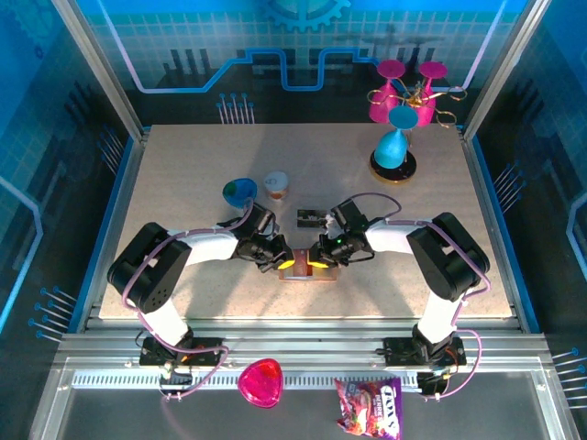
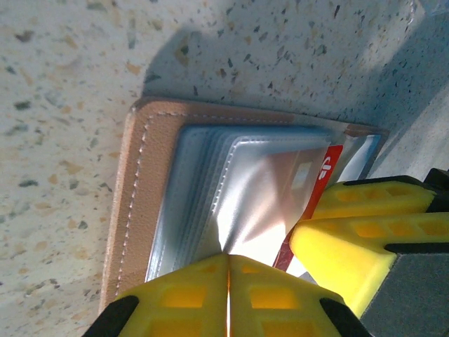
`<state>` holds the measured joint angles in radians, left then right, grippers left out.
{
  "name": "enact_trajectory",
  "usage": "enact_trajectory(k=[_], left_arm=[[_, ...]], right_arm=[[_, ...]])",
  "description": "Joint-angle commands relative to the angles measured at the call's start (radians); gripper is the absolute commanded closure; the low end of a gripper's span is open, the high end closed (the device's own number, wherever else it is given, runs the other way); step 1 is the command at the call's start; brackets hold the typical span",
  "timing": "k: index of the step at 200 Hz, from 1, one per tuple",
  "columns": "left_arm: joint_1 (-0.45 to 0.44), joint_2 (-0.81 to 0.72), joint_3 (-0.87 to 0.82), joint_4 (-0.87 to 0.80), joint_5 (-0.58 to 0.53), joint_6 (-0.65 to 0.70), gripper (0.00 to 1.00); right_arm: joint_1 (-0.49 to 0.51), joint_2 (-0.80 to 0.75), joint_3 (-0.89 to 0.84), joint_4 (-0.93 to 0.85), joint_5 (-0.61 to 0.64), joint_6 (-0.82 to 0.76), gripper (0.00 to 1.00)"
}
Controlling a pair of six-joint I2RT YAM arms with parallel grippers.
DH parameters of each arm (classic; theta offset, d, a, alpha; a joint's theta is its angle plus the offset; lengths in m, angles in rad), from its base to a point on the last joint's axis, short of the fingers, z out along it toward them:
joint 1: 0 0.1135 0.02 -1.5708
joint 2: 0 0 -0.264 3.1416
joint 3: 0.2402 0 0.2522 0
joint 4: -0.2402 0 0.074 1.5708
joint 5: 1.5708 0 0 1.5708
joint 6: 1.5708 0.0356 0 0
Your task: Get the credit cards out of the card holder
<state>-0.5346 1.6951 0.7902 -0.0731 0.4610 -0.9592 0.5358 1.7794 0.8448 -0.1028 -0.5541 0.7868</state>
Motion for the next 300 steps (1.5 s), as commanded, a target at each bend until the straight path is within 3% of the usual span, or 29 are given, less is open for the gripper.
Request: enact_trajectory(k=[1,167,300], left_arm=[[-0.007,0.009,-0.01,-0.033,-0.013,0.013,0.92],[-0.006,0.001,-0.01,-0.036,-0.015,0.014,0.92],[-0.007,-0.009,-0.002,-0.042,-0.012,0.013,0.91]], right_arm=[[-0.013,-0.007,-0.02,0.005,-0.006,0.008,0.88],[-0.06,-0.123,0.029,-0.258,0.125,-0.131,0.94],[-0.059,-0.158,0.069,-0.301,0.148,-0.139,0.95]])
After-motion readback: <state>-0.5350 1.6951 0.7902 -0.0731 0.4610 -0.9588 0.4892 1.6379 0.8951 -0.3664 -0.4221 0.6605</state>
